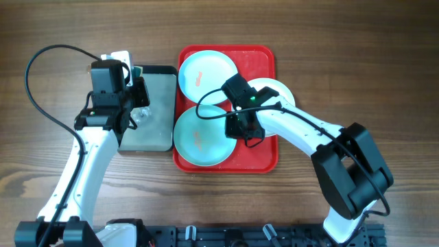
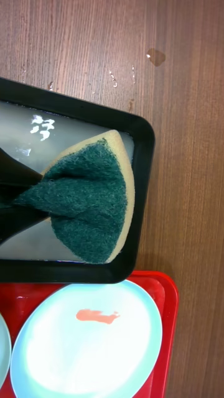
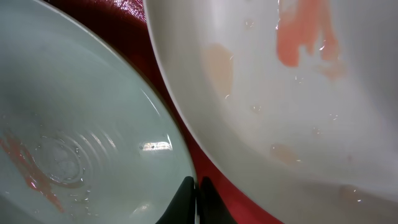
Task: Clean dirty plates on tray and stack at the side
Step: 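Carry the sponge with the left gripper toward the lower blue plate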
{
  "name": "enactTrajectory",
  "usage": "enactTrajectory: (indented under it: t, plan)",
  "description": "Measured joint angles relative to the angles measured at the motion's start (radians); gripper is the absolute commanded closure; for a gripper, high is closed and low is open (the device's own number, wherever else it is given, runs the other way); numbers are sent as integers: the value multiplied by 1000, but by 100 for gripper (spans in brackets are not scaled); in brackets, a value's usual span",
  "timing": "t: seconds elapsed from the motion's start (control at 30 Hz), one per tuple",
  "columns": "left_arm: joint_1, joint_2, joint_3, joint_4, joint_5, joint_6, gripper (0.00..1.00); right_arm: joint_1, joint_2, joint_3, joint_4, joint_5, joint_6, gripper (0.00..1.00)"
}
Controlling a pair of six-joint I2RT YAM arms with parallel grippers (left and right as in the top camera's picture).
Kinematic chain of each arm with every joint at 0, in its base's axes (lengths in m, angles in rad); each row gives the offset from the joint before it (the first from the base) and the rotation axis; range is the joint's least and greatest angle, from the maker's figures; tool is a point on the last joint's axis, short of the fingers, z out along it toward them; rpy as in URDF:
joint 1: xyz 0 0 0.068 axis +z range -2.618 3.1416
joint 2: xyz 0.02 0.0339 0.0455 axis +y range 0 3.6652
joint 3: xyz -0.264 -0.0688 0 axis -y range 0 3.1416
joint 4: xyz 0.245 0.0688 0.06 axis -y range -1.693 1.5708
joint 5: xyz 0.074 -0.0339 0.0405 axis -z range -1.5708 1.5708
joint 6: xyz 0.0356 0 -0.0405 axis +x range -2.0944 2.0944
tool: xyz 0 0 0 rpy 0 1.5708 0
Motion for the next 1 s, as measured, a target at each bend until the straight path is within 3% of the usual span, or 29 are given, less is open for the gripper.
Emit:
enactTrajectory:
  t: [0.33,0.47,0.73,0.8,1.0]
  plan:
    - [0,0,0,-1,0,12,96,0,0,0,0,0,0,95]
    - [0,0,0,-2,0,15,96,0,0,0,1,0,-1,85]
    - [0,0,0,-61,6,15,96,0,0,-2,0,0,0,90]
    - [0,0,0,-66,17,15,96,0,0,-3,0,0,0,96]
    - [0,0,0,-62,31,15,96,0,0,-3,2,0,11,96]
